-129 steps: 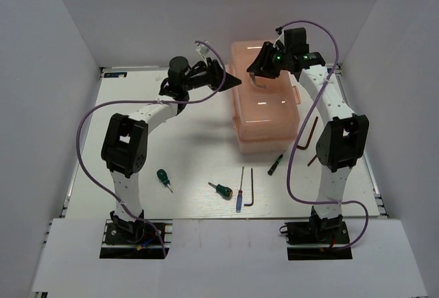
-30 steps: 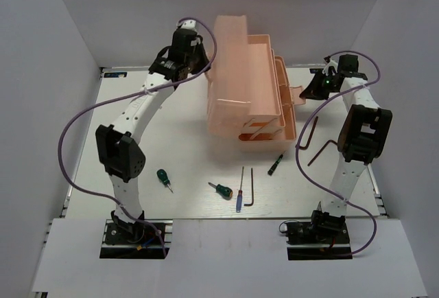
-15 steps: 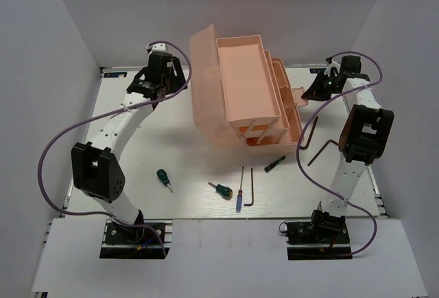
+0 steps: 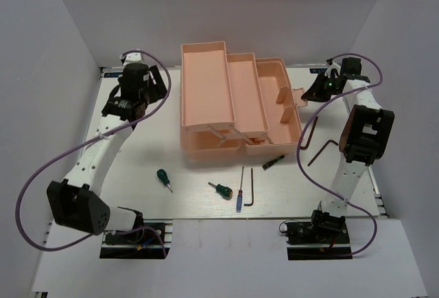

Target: Sort the tools into containers

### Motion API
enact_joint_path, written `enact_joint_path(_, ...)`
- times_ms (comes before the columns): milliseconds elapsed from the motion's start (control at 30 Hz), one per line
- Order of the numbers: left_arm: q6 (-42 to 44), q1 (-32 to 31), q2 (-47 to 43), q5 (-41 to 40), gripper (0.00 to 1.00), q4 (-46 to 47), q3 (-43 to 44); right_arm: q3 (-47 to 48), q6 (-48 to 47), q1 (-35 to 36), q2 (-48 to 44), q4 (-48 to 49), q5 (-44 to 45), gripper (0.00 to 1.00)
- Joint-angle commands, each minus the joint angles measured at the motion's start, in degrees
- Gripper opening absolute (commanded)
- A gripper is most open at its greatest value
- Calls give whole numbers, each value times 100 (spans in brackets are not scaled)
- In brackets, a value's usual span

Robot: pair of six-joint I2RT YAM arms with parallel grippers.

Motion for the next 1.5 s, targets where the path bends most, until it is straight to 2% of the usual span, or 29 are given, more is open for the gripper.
enact_joint_path(0, 208, 13, -643, 715, 83, 299, -600, -101, 25, -67, -153, 113, 152, 0)
enact_joint_path(33, 296, 13, -766, 1022, 83, 440, -769, 29, -10, -58, -205, -52, 134, 32)
enact_joint_path(67, 297, 13, -872, 1643, 81, 537, -918, 57, -114, -58, -241, -141, 203, 53)
enact_joint_path(100, 445, -57, -1038, 1919, 80, 599, -1181, 144, -307, -66, -293, -229, 317, 67)
enact_joint_path(133, 498, -118, -1110, 2418, 80, 600, -1288, 162, -448, -75, -598, -343, 388, 75)
enact_joint_path(167, 499, -119, -1206, 2693, 77, 652, -1411, 137, -771, -93, -749, -440, 876, 89)
enact_joint_path(200, 551, -119, -1294, 2922, 75, 748, -1691, -55, -1044, -84, -925, -441, 1081, 91)
enact_joint_path(267, 621, -119, -1636, 3467, 58, 881, -2086, -861, -1414, -66, -1748, -109, 1590, 91)
enact_joint_path(300, 700, -119, -1742, 3591, 49, 933, -2185, -1092, -1556, -66, -1953, 128, 2297, 91)
enact_joint_path(333, 753, -171, -1821, 3740, 25, 934, -2246, -1312, -1583, -101, -2268, 218, 2444, 91)
enact_joint_path(367, 815, -172, -1944, 3820, 16, 864, -2299, -1714, -1618, -110, -2367, 105, 2576, 57)
enact_joint_path(400, 946, -172, -1997, 3890, 10, 759, -2387, -1762, -1723, -128, -2455, -26, 2690, 33)
enact_joint_path(433, 947, -233, -1998, 4012, 7, 758, -2388, -1797, -1715, -128, -2438, -184, 2770, 19)
enact_joint_path(467, 1017, -233, -2068, 4075, 7, 688, -2536, -1910, -1706, -128, -2438, -342, 2736, 10)
enact_joint_path(500, 1017, -233, -2120, 4136, 9, 688, -2607, -2007, -1706, -128, -2464, -596, 2631, 5)
enact_joint_path(533, 1017, -303, -2121, 4198, 13, 688, -2677, -2261, -1680, -102, -2482, -573, 2656, 5)
enact_joint_path(567, 1017, -364, -2121, 4277, 30, 749, -2817, -2515, -1637, -84, -2508, -520, 2656, 9)
enact_joint_path(600, 1017, -365, -2173, 4417, 41, 749, -2879, -2701, -1584, -67, -2587, -389, 2647, 23)
enact_joint_path(667, 1017, -479, -2122, 4532, 54, 811, -2949, -2782, -1303, -66, -2553, -300, 2463, 35)
enact_joint_path(733, 965, -558, -2121, 4743, 57, 898, -3099, -2712, -1110, -75, -2386, -309, 2323, 40)
enact_joint_path(1067, 1219, -980, -2683, 4910, 64, 1338, -3601, -2219, -573, -14, -1306, -221, 2129, 44)
enact_joint_path(1167, 1219, -1094, -3060, 5129, 64, 1452, -3750, -2149, -529, 74, -1059, -221, 2347, 46)
enact_joint_path(1333, 1141, -1200, -3193, 5200, 64, 1452, -3803, -2184, -502, 223, -839, -115, 2665, 46)
enact_joint_path(1467, 956, -1401, -2949, 5200, 62, 1733, -3951, -2193, -520, 259, -830, -203, 2963, 29)
